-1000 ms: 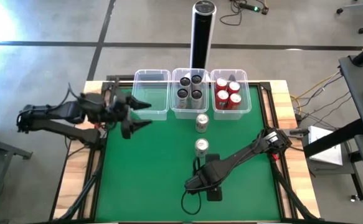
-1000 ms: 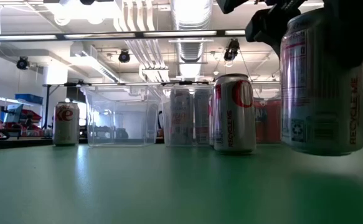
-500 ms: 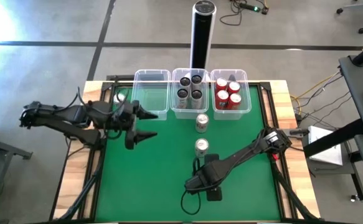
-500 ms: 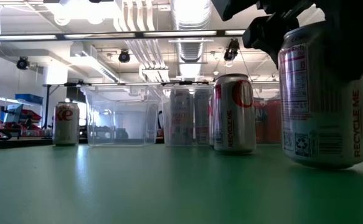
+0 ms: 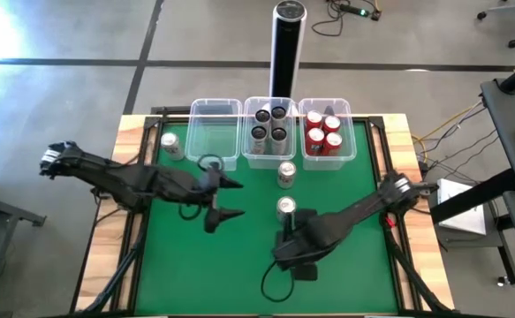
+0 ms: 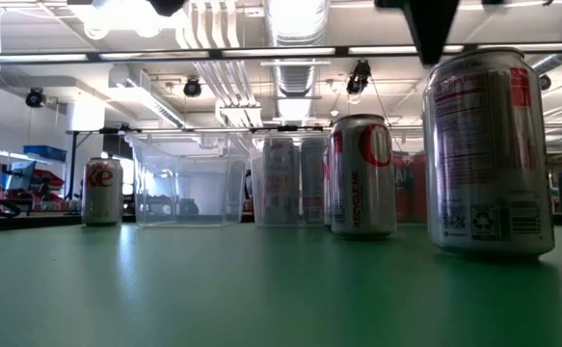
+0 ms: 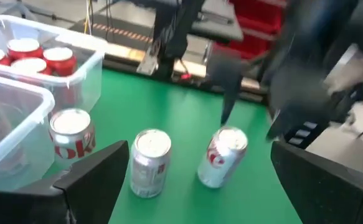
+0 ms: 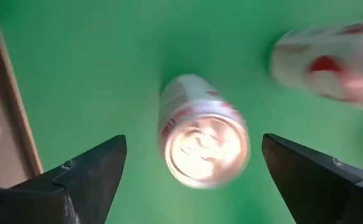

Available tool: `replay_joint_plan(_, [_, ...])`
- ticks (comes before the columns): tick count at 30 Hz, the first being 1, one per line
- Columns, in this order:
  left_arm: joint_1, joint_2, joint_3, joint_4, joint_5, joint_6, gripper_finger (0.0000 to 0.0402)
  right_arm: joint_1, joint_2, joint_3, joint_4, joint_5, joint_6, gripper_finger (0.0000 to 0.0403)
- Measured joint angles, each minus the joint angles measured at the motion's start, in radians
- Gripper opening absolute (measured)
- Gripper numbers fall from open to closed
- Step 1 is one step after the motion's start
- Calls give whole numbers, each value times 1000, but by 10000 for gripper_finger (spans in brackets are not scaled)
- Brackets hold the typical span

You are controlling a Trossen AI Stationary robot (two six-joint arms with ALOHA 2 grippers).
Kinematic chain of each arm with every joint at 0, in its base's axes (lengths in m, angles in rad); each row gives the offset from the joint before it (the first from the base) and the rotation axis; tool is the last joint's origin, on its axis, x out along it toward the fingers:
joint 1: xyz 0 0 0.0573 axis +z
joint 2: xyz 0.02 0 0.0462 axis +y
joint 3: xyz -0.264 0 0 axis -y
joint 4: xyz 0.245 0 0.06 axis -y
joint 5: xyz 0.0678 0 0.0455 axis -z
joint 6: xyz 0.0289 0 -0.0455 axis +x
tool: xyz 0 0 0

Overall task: Sort soda cans
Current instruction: Move the silver soda can, then put the silver soda can into the left transparent bin

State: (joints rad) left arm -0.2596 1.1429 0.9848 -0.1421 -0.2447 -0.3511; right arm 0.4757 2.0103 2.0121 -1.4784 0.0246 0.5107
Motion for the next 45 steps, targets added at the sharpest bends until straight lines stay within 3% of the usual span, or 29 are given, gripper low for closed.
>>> replay_joint_plan(9, [3, 233, 0, 48, -10, 78, 386, 6, -265, -56, -7, 289, 299, 368])
replay_joint_plan(16, [20, 447, 43, 154, -81, 84, 387, 23, -412, -151, -4, 358, 548, 368])
replay_joint_plan(26, [86, 715, 261, 111, -26, 38, 387, 39, -428, -207, -4, 357, 598, 368])
replay_joint_plan(32, [109, 850, 403, -24, -24, -17, 387, 55, -406, -214, -1, 316, 599, 368])
replay_joint_plan(40, [108, 927, 524, -58, -19, -29, 383, 87, -398, -216, -1, 316, 639, 368])
replay_joint_plan(45, [123, 929, 538, -146, -24, -107, 347, 107, -398, -218, -6, 317, 664, 368])
